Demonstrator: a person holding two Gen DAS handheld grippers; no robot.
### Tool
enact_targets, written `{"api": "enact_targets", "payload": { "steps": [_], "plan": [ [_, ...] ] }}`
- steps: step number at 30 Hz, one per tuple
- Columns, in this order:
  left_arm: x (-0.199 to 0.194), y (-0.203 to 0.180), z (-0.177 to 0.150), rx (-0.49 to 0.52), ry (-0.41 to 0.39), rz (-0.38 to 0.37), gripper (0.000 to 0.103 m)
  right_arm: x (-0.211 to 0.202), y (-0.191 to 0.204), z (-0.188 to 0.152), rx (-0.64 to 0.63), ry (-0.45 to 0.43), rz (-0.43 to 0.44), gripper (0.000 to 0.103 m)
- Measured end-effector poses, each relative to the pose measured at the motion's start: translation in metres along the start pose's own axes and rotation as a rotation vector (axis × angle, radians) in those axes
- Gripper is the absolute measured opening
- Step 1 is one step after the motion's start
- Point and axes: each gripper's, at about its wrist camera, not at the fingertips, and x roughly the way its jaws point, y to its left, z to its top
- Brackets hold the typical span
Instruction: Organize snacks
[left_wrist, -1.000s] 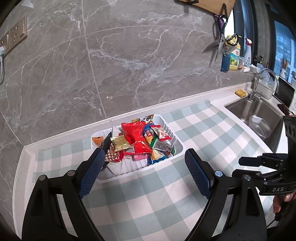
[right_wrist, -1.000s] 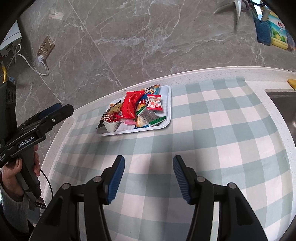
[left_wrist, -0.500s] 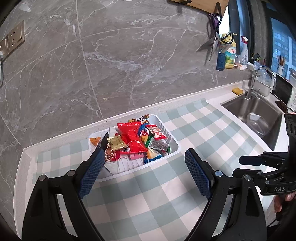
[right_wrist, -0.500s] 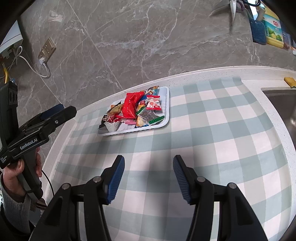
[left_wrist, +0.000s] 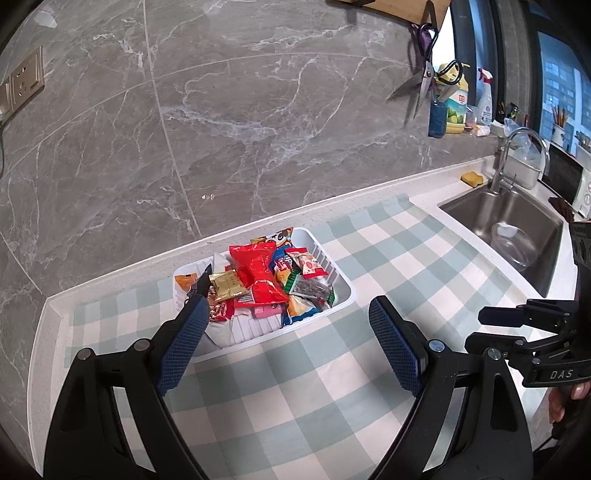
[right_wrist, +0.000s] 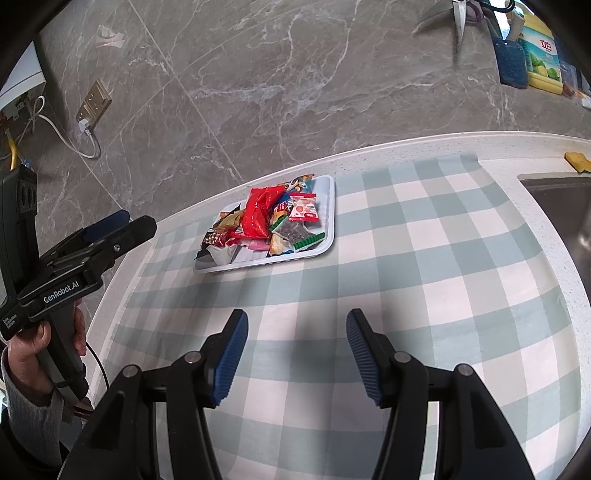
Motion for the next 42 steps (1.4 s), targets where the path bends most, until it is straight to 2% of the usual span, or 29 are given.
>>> {"api": "enact_targets", "payload": {
  "steps": [21, 27, 30, 33, 40, 42],
  "plan": [
    [0.007, -0.006, 0.000, 0.000, 0.007, -0.008, 0.088, -0.001, 0.000, 0.001, 0.003, 0.001, 0.001, 0.060],
    [0.011, -0.005, 0.000, -0.023, 0.009, -0.018, 0.088, 0.000, 0.000, 0.002, 0.005, 0.001, 0.000, 0.060],
    [0.012, -0.002, 0.002, -0.039, -0.004, 0.000, 0.088, 0.000, 0.000, 0.002, 0.005, -0.001, 0.001, 0.060],
    [0.011, 0.001, 0.003, -0.056, -0.017, 0.045, 0.088, 0.000, 0.000, 0.003, 0.005, 0.000, 0.002, 0.060],
    [0.009, -0.006, -0.002, 0.012, -0.059, 0.302, 0.088, 0.005, 0.004, 0.004, 0.009, 0.008, 0.015, 0.060],
    [0.010, -0.006, -0.004, 0.007, -0.046, 0.338, 0.088, 0.007, 0.005, 0.004, 0.011, 0.011, 0.021, 0.060]
  ]
}}
